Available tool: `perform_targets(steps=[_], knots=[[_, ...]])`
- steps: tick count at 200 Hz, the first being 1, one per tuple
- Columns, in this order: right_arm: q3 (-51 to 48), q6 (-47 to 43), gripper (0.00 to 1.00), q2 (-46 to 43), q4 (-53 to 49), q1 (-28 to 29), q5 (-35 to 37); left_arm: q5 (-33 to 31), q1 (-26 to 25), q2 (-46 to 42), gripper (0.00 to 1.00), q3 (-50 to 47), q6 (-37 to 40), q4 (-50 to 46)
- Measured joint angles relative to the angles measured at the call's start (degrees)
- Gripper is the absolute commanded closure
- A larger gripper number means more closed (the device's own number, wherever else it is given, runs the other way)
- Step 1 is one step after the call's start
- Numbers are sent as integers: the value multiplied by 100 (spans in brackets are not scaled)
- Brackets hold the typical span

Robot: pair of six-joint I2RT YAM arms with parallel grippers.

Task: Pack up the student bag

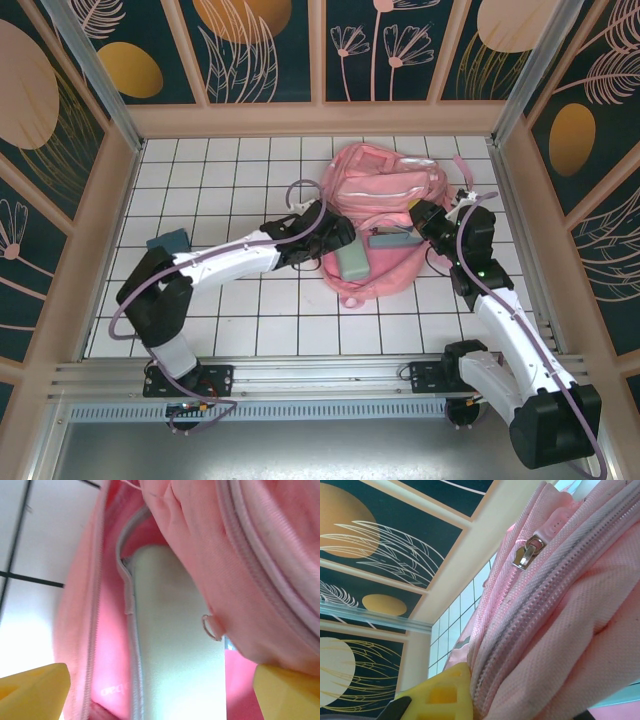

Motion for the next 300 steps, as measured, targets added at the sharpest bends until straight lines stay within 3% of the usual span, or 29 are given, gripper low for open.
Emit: perform_targets(steps=[23,35,49,123,173,209,247,300], knots=[[0,-24,100,0,-61,2,-46,-555,31,-540,9,-192,46,-210],[0,-24,100,0,-103,9,-61,-809,125,-855,2,-304,42,-323],[0,-24,100,0,-101,13,-90,-1049,310,-1204,2,-472,52,-444],[0,-66,100,-2,-101,26,-133,-1965,2201,-2459,2,-1552,223,-1191],[0,-170,100,-2,-101,26,-151,-1961,3919,-1976,1,-1617,599,-1185],[0,-219,100,-2,-105,26,-151,-1808,4712,-1147,2,-1596,964,-872],[0,-271,100,-2,-109,26,-151,-1574,4931,-374,1,-1309,1316,-468],[0,-286,100,-2,-111,26,-151,-1327,4931,-22,1,-1204,1355,-22]])
